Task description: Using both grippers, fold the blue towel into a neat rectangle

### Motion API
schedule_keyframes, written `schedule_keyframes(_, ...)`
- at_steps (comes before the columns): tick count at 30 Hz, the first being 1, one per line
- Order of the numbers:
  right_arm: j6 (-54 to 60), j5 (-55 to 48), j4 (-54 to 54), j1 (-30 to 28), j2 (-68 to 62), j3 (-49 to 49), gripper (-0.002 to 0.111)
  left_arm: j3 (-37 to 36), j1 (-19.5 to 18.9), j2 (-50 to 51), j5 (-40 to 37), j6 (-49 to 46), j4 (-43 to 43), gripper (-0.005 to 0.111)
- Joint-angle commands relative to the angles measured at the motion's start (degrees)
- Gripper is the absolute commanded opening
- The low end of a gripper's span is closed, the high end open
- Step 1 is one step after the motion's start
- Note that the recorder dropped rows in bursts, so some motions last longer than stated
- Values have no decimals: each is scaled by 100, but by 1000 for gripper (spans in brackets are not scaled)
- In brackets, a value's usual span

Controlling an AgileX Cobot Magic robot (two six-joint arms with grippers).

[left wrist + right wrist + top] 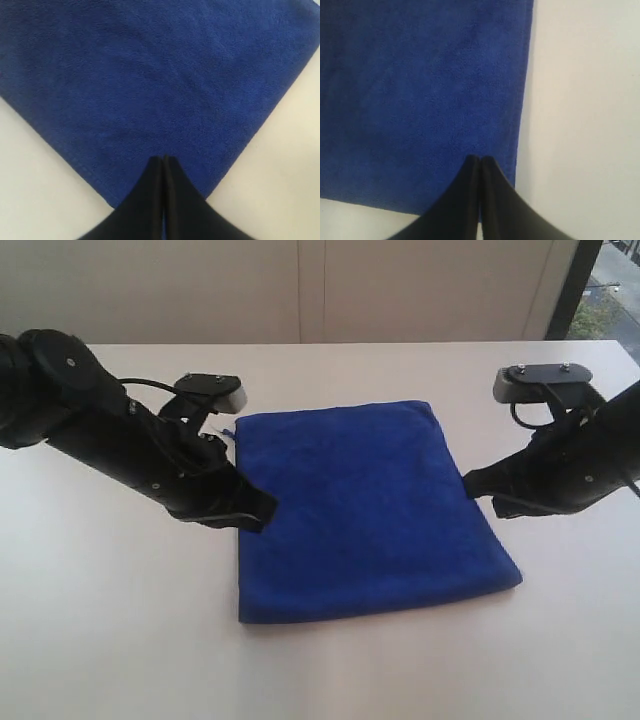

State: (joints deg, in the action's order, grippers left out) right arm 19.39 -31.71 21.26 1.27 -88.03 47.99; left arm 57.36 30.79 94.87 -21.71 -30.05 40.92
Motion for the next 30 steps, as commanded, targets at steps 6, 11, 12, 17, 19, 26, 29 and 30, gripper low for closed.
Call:
schedule_keyframes(6,-13,710,-33,225,45,-437,0,-23,260,631,-10,52,114,0)
schedule_keyframes(11,-13,953,-33,225,-38,-633,0,-23,260,850,-113,66,126,0)
schedule_keyframes(12,-13,953,-33,225,-119,-644,0,-23,260,862,-144,66,126,0)
schedule_keyframes(17,-13,935,-10,225,-604,-644,0,-154,260,923,-129,66,139,0)
schedule_keyframes(19,-62,935,-13,225,-754,-644,0,-196,260,923,-110,52,94,0)
schedule_keyframes(26,-575,626,-13,225,-1057,-644,0,-273,260,979,-28,34,80,0)
schedule_keyframes(29,-680,457,-13,225,-1079,-654,0,-273,260,1111,-15,34,3,0)
schedule_keyframes(30,-767,367,-13,225,-1079,-654,0,-273,260,1167,-28,34,-119,0)
